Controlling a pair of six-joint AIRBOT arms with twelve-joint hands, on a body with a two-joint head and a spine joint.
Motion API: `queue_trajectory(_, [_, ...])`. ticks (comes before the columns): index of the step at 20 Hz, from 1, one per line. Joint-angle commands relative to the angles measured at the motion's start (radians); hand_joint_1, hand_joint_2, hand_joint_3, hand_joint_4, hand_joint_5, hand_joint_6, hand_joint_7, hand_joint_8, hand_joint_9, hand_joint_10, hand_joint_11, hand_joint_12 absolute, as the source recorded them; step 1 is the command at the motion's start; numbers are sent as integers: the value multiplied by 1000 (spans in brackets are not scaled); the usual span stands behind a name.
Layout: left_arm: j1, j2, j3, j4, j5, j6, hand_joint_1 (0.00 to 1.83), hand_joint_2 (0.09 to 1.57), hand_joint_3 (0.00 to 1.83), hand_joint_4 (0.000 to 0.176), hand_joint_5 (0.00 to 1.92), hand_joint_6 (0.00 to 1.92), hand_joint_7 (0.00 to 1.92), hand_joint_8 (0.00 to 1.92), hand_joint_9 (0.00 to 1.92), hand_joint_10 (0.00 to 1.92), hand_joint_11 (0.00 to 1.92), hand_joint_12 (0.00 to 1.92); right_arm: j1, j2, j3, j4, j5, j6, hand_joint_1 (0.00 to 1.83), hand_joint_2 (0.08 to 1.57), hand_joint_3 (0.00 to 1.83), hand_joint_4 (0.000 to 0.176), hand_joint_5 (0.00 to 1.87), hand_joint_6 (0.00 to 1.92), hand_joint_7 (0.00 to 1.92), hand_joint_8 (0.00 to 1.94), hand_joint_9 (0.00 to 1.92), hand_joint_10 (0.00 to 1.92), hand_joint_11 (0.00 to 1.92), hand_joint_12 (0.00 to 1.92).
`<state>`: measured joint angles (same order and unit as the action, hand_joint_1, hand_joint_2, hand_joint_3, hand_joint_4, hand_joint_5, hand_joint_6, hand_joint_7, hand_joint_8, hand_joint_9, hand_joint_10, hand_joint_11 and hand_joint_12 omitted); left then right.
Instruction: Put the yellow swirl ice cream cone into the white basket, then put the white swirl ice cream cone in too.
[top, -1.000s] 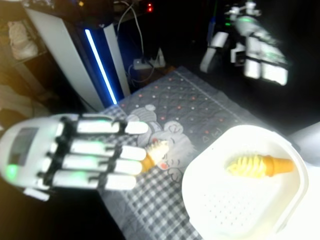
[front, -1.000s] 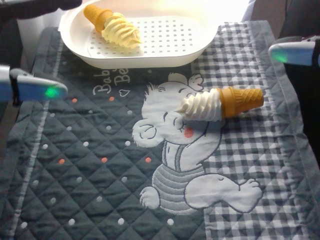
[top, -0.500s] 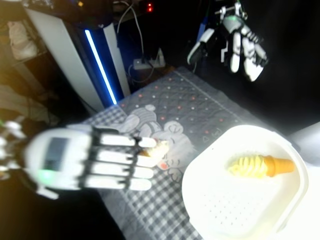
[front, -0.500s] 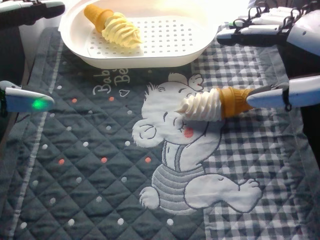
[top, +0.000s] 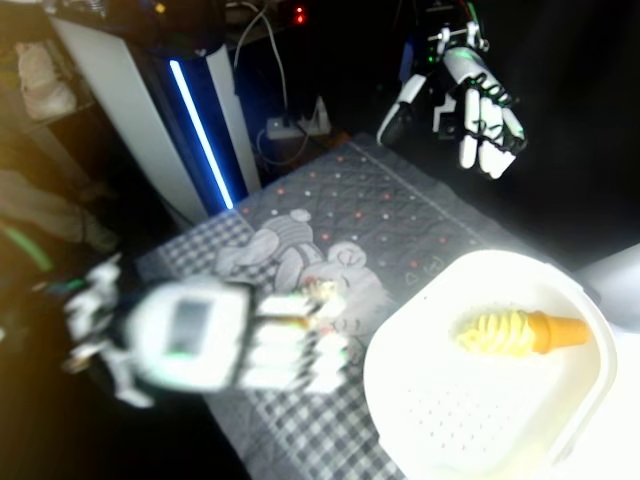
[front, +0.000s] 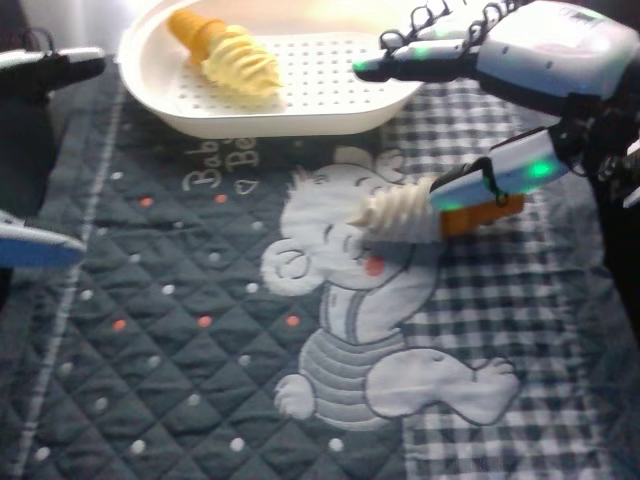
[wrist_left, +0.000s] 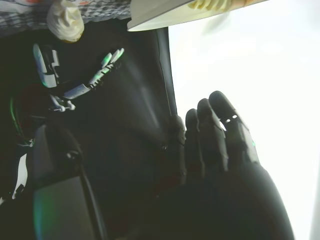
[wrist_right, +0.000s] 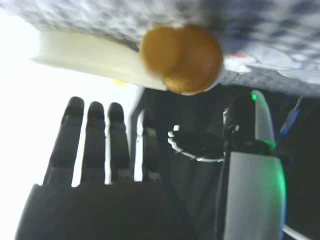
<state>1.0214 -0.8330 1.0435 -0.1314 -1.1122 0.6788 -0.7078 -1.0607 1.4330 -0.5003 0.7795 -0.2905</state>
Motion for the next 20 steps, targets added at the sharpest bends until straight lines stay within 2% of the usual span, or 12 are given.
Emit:
queue_trajectory(1, [-9, 7, 1, -33, -151, -12, 928, 740, 1, 19, 336, 4, 336, 5, 328, 5, 0, 1223, 5, 2, -9, 23, 69, 3, 822, 905, 3, 145, 230, 0, 226, 5, 189, 7, 163, 12])
queue_trajectory(3, [-10, 7, 0, -38, -153, -14, 902, 751, 5, 23, 342, 2, 328, 0, 336, 6, 0, 1281, 5, 2, -29, 16, 57, 4, 825, 884, 0, 143, 246, 6, 243, 8, 219, 15, 223, 42])
queue_trajectory(4, [-4, 8, -1, -42, -160, -20, 890, 752, 6, 13, 336, 0, 313, 0, 326, 2, 0, 1283, 5, 3, -37, 3, 44, 4, 835, 859, 8, 133, 248, 22, 243, 18, 243, 2, 160, 274])
queue_trajectory(5, [2, 10, -2, -45, -166, -26, 912, 749, 4, 0, 344, 3, 309, 0, 326, 2, 0, 1282, 5, 6, -41, -9, 32, 4, 853, 834, 2, 128, 271, 8, 262, 7, 266, 1, 31, 689])
queue_trajectory(6, [7, 12, -2, -47, -168, -30, 928, 750, 4, 0, 349, 5, 305, 0, 321, 0, 0, 1282, 5, 10, -48, -32, 15, 5, 872, 811, 0, 123, 295, 4, 287, 3, 298, 5, 5, 905])
queue_trajectory(7, [8, 12, -2, -48, -169, -31, 953, 749, 3, 0, 353, 6, 310, 2, 331, 5, 0, 1285, 5, 15, -54, -53, 0, 8, 858, 825, 3, 135, 290, 3, 277, 4, 281, 6, 0, 859])
queue_trajectory(8, [8, 12, -2, -48, -172, -31, 937, 758, 7, 0, 354, 6, 313, 3, 331, 5, 0, 1287, 5, 20, -59, -70, -14, 12, 827, 840, 5, 128, 288, 1, 279, 2, 274, 3, 0, 808])
queue_trajectory(9, [8, 12, -3, -48, -175, -33, 962, 751, 4, 0, 362, 8, 322, 6, 336, 7, 0, 1289, 4, 24, -64, -83, -27, 13, 819, 853, 5, 95, 291, 1, 311, 7, 307, 11, 0, 838])
queue_trajectory(15, [14, 12, -4, -50, -185, -43, 989, 738, 0, 0, 352, 2, 309, 1, 316, 3, 0, 1293, 4, 29, -69, -129, -94, 17, 869, 875, 3, 98, 312, 2, 390, 6, 391, 11, 53, 806])
queue_trajectory(17, [15, 12, -4, -50, -186, -46, 985, 742, 0, 0, 359, 3, 322, 4, 333, 9, 0, 1311, 4, 11, -59, -138, -114, 17, 913, 885, 0, 59, 403, 0, 511, 2, 539, 12, 264, 746])
queue_trajectory(18, [16, 12, -4, -50, -186, -48, 989, 742, 0, 0, 363, 5, 326, 5, 337, 11, 0, 1316, 4, -1, -51, -146, -128, 17, 901, 886, 0, 68, 421, 0, 537, 0, 584, 6, 349, 699])
queue_trajectory(20, [20, 12, -4, -50, -190, -54, 985, 747, 1, 0, 368, 4, 348, 9, 363, 21, 0, 1373, 3, -23, -36, -158, -153, 17, 979, 875, 0, 50, 474, 7, 615, 8, 667, 13, 424, 628])
